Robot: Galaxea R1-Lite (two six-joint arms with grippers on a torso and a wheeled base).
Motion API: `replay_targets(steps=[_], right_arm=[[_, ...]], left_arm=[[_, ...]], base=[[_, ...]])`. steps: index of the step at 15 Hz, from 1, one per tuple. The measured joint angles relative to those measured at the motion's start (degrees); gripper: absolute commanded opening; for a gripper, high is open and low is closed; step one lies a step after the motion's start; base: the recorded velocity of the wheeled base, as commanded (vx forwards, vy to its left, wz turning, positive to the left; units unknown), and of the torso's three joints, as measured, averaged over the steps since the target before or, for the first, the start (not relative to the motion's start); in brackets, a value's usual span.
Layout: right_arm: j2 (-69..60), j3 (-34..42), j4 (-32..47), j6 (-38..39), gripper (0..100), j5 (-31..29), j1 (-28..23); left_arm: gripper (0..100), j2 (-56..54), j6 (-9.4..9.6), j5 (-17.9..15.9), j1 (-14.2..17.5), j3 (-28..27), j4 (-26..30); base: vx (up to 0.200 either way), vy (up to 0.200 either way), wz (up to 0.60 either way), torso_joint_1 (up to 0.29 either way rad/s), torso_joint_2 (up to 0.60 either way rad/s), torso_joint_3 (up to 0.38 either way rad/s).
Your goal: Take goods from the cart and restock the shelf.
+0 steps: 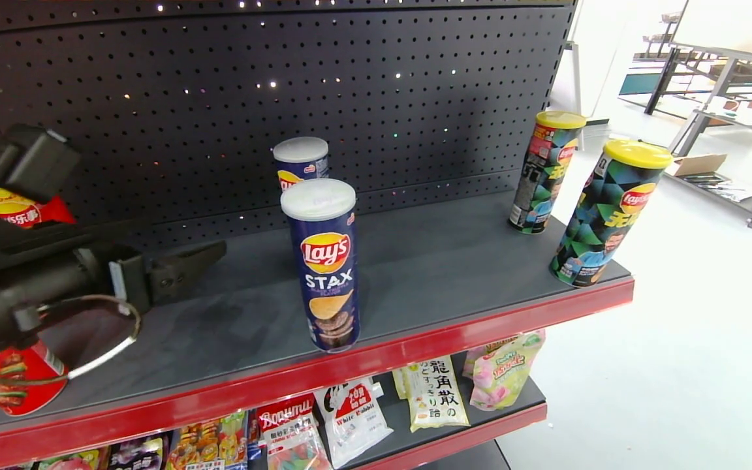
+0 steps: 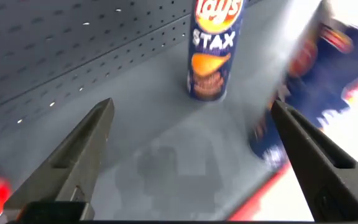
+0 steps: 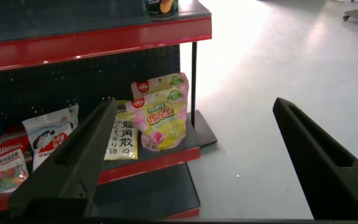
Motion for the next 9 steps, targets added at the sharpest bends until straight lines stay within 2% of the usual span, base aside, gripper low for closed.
replay_targets(steps=[2, 4, 7, 9], right_arm=[[0.00, 0.00, 0.00, 0.00, 100, 0.00, 0.00], [0.00, 0.00, 0.00, 0.00, 100, 0.00, 0.00], [0.00, 0.00, 0.00, 0.02, 100, 0.00, 0.00], [0.00, 0.00, 0.02, 0.00, 100, 0.00, 0.00]], left_arm=[[100, -9.84, -0.02, 0.07, 0.79, 3.96, 4.43], [100, -20.61, -0.07, 0.57, 1.76, 5.89, 13.08], [100, -36.44, -0.46, 5.23, 5.06, 5.16, 30.78], [100, -44.81, -0.65, 7.18, 6.78, 5.36, 36.90]], base=[[0.000, 0.000, 0.00, 0.000, 0.00, 0.000], [0.000, 0.000, 0.00, 0.000, 0.00, 0.000], [0.000, 0.000, 0.00, 0.000, 0.00, 0.000], [0.000, 0.000, 0.00, 0.000, 0.00, 0.000]])
